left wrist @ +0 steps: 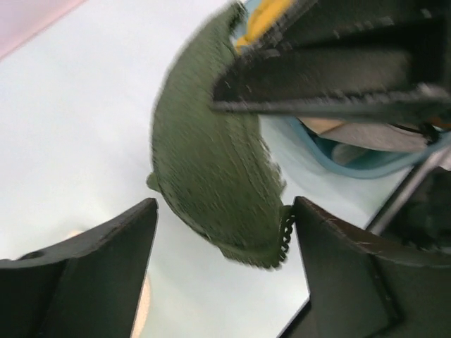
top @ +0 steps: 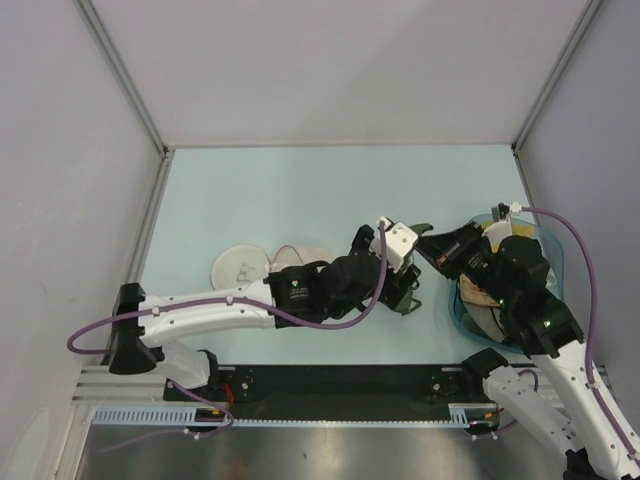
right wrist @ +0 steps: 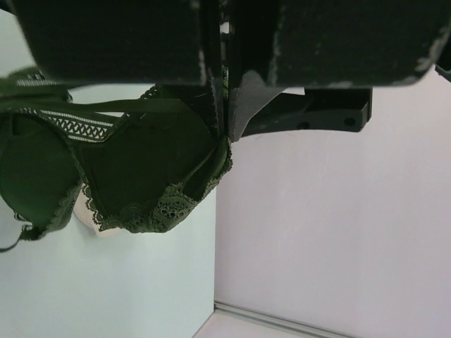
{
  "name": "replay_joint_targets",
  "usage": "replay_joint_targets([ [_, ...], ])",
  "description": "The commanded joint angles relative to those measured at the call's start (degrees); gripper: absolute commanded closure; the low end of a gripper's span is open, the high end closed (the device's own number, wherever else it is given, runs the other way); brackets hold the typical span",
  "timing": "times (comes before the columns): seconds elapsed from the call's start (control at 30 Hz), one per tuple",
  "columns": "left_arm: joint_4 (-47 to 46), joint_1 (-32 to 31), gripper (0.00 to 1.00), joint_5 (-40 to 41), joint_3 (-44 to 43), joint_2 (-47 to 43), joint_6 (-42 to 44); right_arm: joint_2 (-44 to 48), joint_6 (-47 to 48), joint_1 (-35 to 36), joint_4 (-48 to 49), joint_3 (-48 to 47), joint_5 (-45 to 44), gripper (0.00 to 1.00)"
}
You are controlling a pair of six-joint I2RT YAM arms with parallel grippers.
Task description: Place the bra in the laundry bag and zip it closed
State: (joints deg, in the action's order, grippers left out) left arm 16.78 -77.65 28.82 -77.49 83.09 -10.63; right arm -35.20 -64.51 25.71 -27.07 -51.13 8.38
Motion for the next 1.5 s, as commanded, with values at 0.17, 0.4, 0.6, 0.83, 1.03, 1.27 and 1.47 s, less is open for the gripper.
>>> replay_joint_targets([
  [0.17,1.2,4.4,0.74,0.8,-5.6,3.4,-2.3,5.4,0.3,0.7,-1.8,3.2,2.6,0.95],
  [0.4,4.4,11.2,1.0,-13.2,-10.5,4.5,-4.7,4.4,15.3,0.4,-10.3,-1.4,-2.0,0.41],
  [0.6,-0.1,14.8,1.0,-28.3,-10.0,1.6,-10.6,1.4,26.3,0.4,-20.5,-8.8,-8.0,0.2],
  [0.83,-1.0,23.8,1.0,-36.7,0.3,3.3,-20.6,1.5,26.0,0.4,-21.2,-6.0,-8.3,0.17],
  [1.03,-1.7,33.3,1.0,-34.8,11.0,5.8,-24.2,-0.1,25.1,0.6,-15.6,0.5,-3.9,0.18],
  [1.27,2.7,31.9,1.0,-21.5,8.1,9.2,-23.0,-6.5,24.7,2.1,-7.2,8.5,-0.4,0.19],
  [1.47,6.7,25.8,1.0,-6.5,4.0,11.7,-23.6,-11.2,22.9,3.6,0.6,13.8,-2.3,0.25],
])
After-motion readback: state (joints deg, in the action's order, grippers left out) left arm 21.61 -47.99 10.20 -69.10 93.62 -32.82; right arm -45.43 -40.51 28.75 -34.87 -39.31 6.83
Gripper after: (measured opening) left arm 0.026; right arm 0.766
